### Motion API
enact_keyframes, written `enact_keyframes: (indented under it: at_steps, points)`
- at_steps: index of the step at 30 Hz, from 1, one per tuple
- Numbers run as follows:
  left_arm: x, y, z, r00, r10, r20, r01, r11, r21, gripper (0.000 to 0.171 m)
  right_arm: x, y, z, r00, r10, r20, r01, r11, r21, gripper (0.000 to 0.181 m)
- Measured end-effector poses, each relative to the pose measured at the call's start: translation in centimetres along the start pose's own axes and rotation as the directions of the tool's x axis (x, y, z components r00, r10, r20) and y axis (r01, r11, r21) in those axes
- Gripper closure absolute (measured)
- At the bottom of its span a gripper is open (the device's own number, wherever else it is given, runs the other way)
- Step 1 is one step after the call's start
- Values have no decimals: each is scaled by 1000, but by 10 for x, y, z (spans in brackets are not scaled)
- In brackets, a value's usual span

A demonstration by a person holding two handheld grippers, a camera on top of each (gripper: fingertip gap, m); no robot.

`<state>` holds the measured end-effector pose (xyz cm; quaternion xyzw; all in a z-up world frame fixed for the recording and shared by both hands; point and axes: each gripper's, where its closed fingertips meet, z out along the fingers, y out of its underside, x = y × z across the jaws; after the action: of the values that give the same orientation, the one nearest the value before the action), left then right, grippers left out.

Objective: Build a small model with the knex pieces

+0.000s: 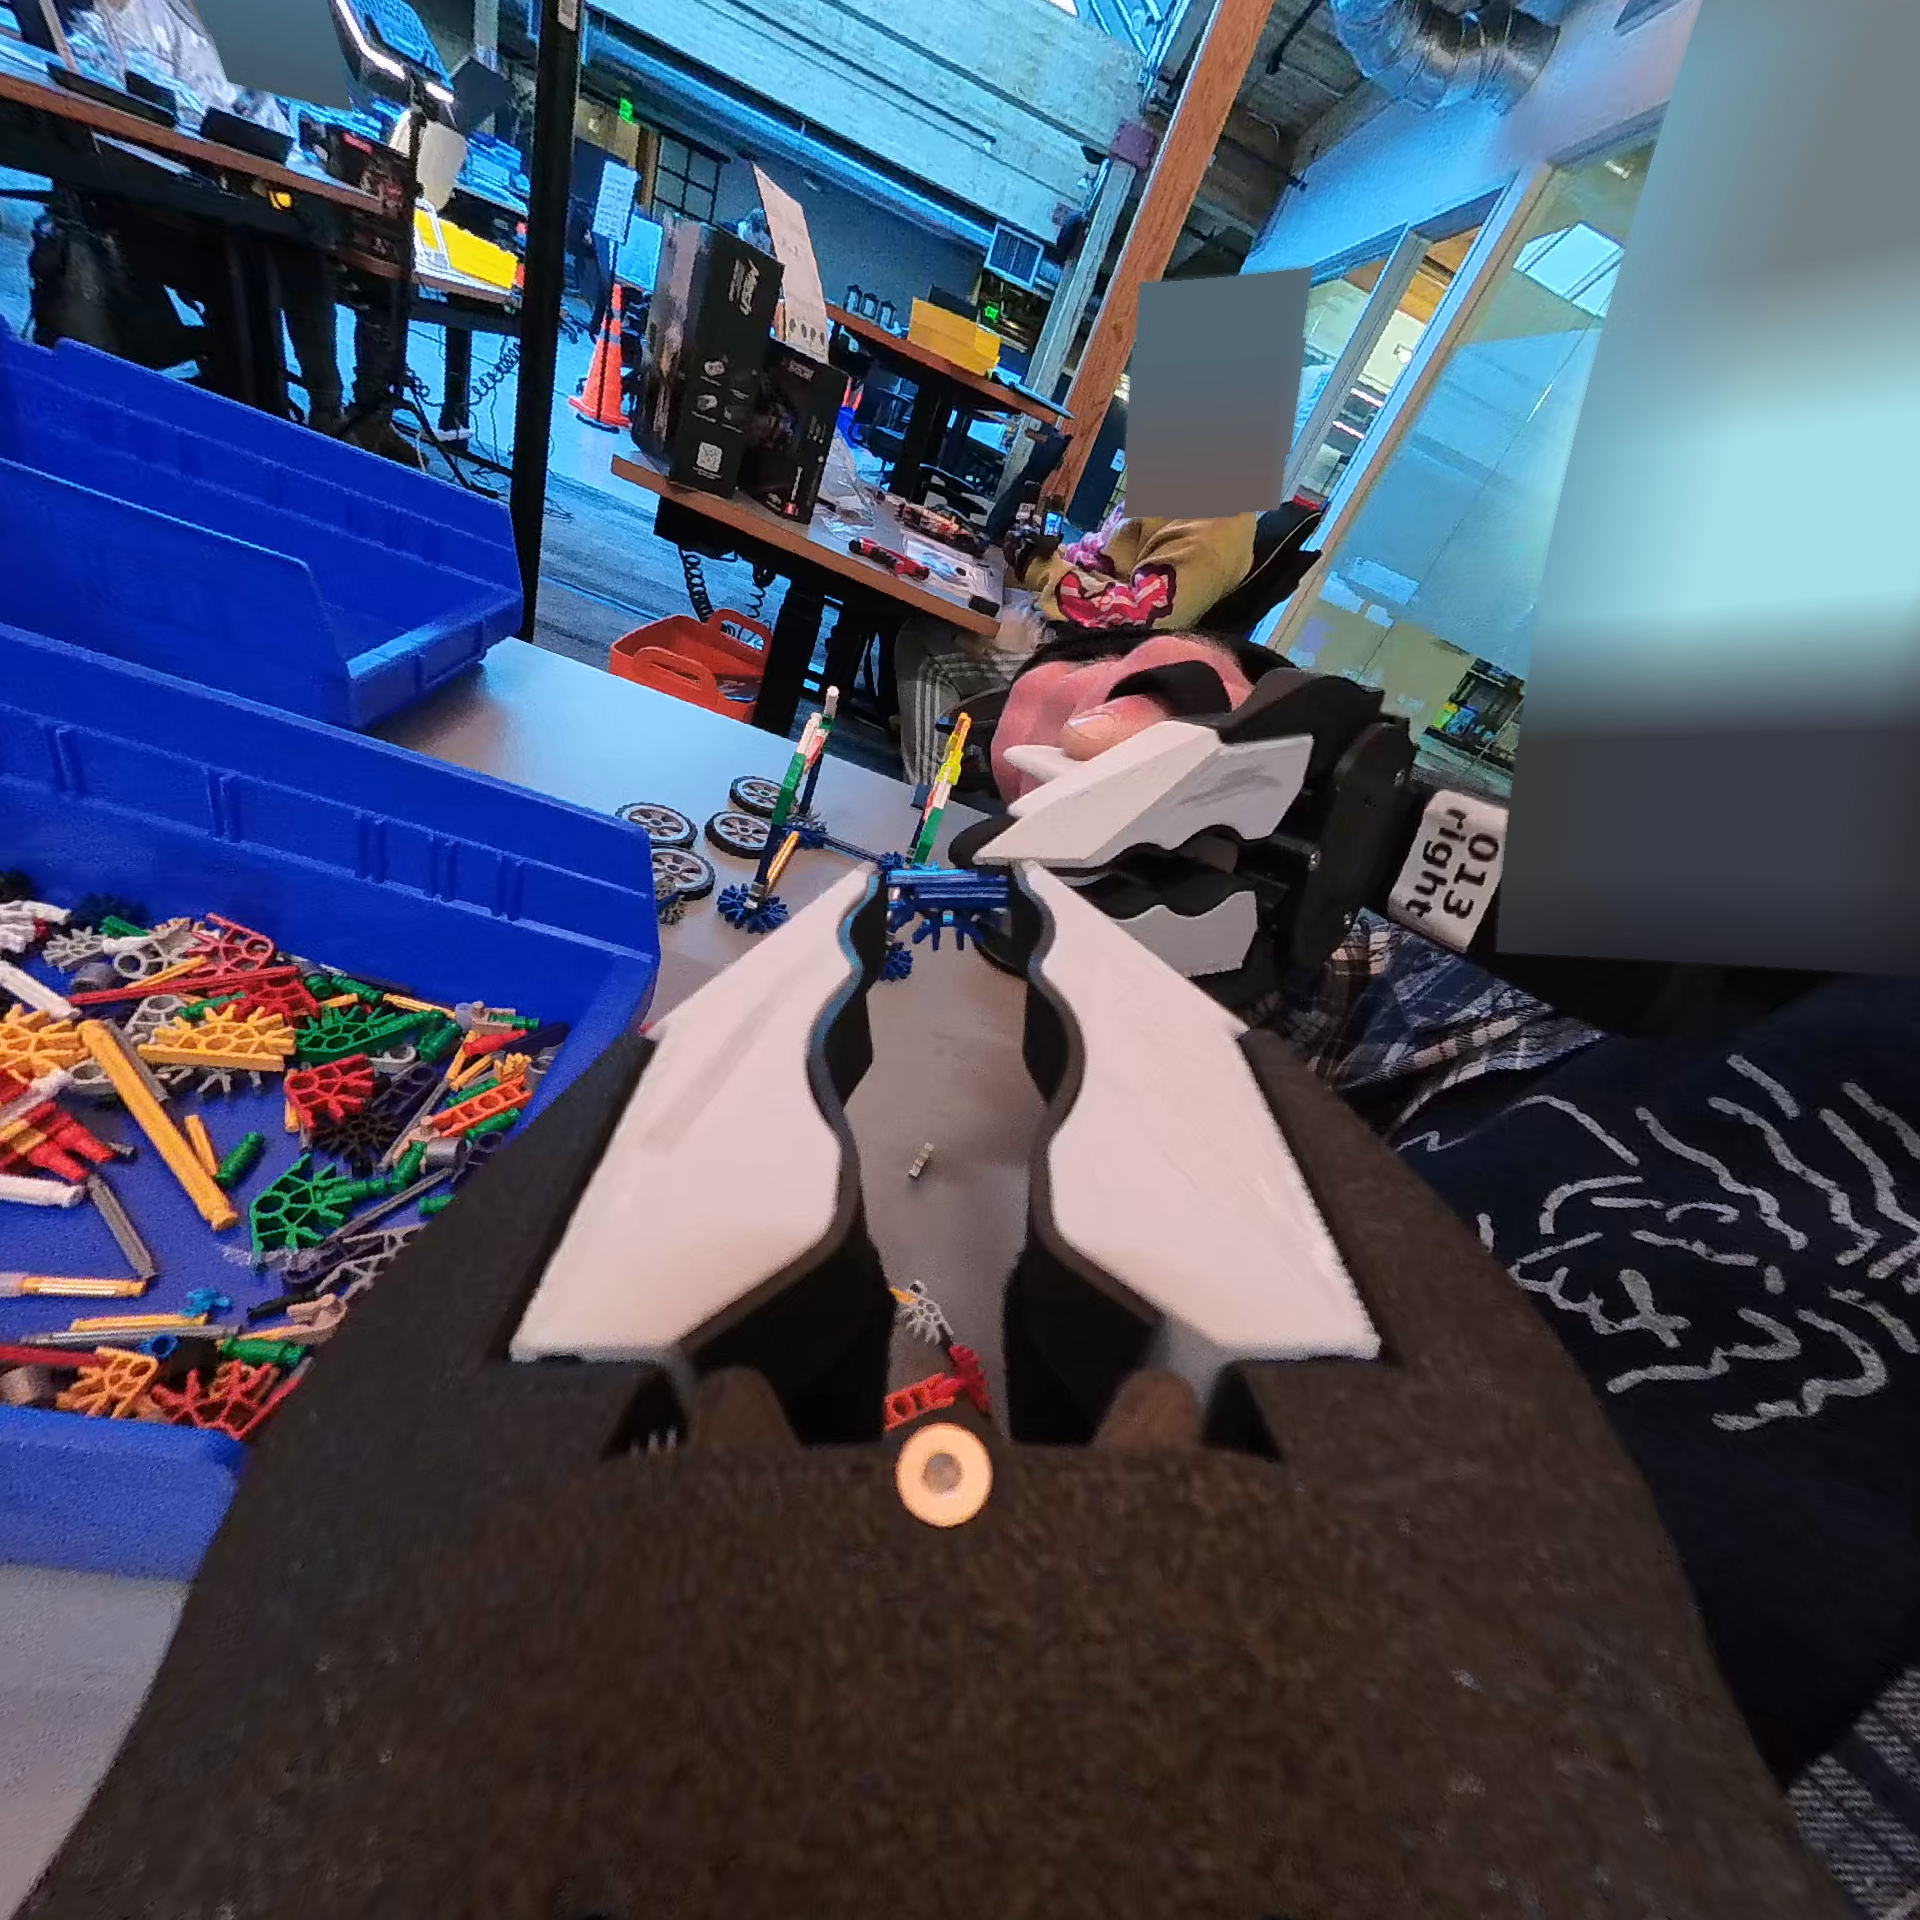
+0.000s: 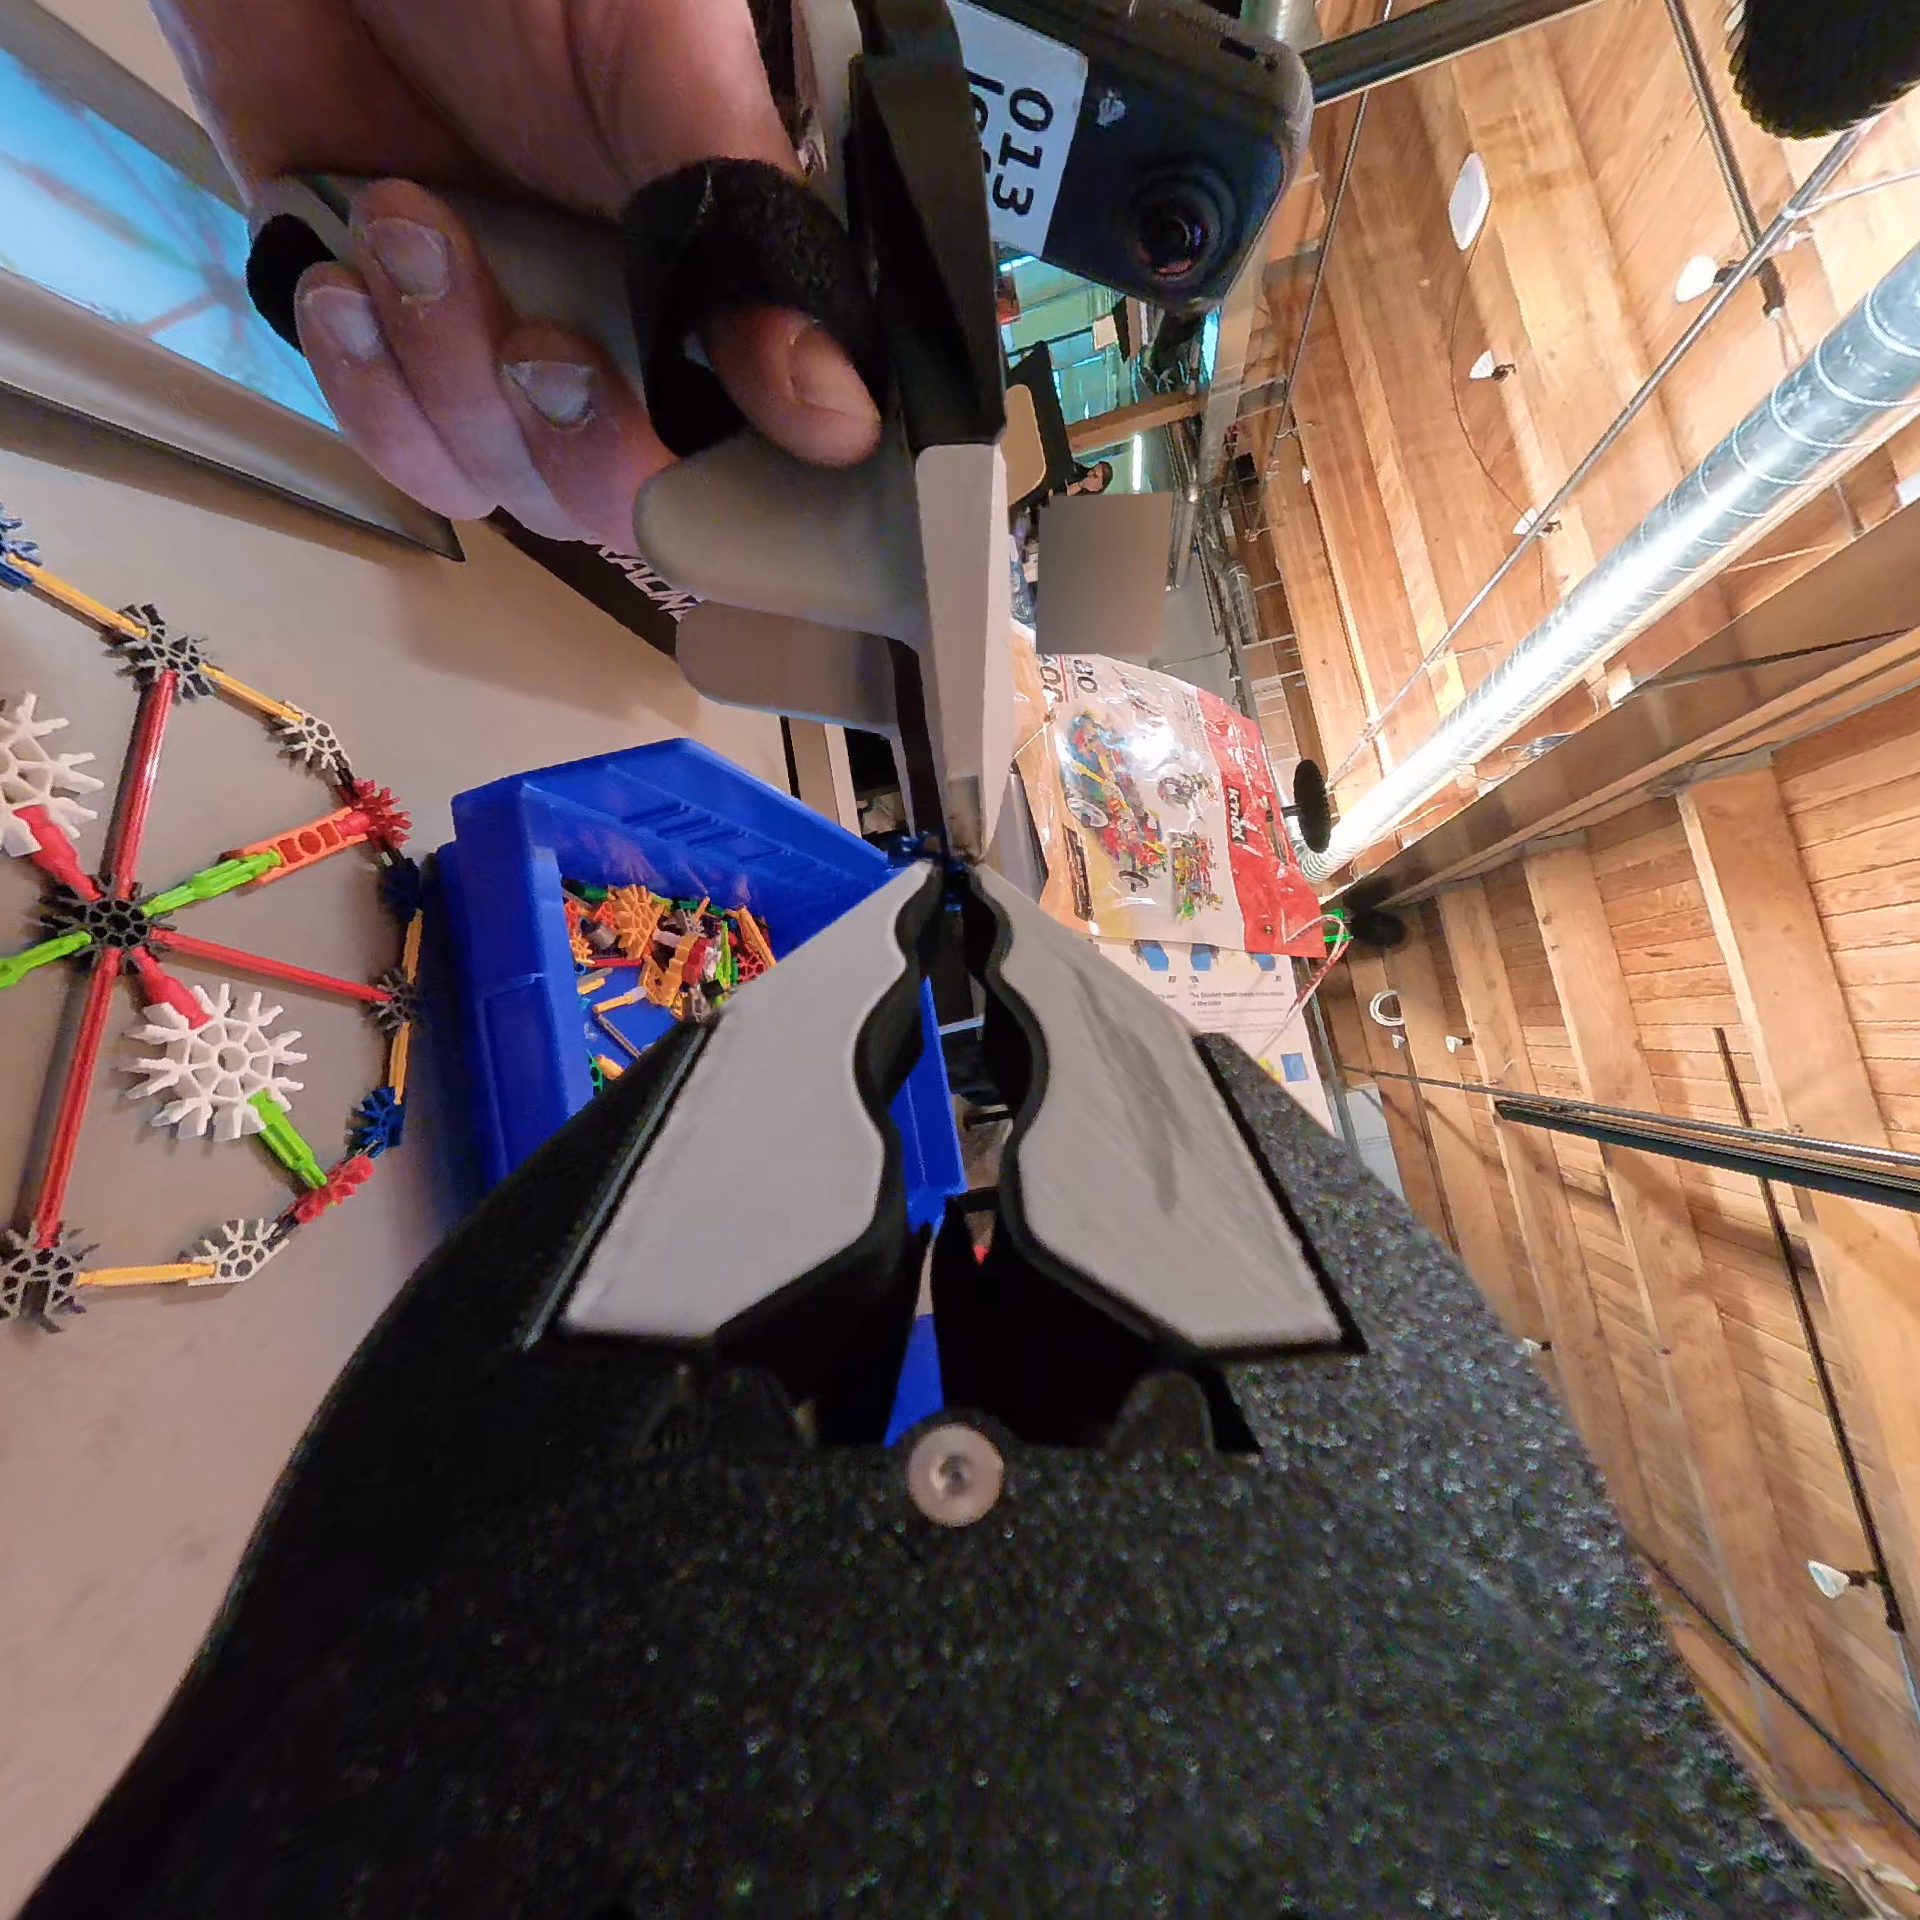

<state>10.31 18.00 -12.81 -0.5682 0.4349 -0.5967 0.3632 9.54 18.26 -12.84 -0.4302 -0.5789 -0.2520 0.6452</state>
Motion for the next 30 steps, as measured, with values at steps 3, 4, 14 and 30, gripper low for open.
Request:
enact_keyframes:
  at_steps: [3, 4, 14, 30]
  points:
    - [0, 1, 1, 1000, 2, 3, -2, 1000, 1, 150, -1, 0, -1, 1000, 7, 5, -7, 1000, 3, 179]
    - [0, 1, 1, 1000, 5, 2, -5, 1000, 3, 150, -1, 1, -1, 1000, 15, 10, -15, 1000, 4, 181]
    - [1, -3, 1, 978, 197, 66, -197, 980, -2, 151, 0, -1, 0, 981, 184, 57, -186, 982, 31, 179]
    - [-2, -7, 1, 864, 488, 126, -479, 873, -95, 151, 3, 0, 3, 901, 406, 154, -423, 900, 102, 178]
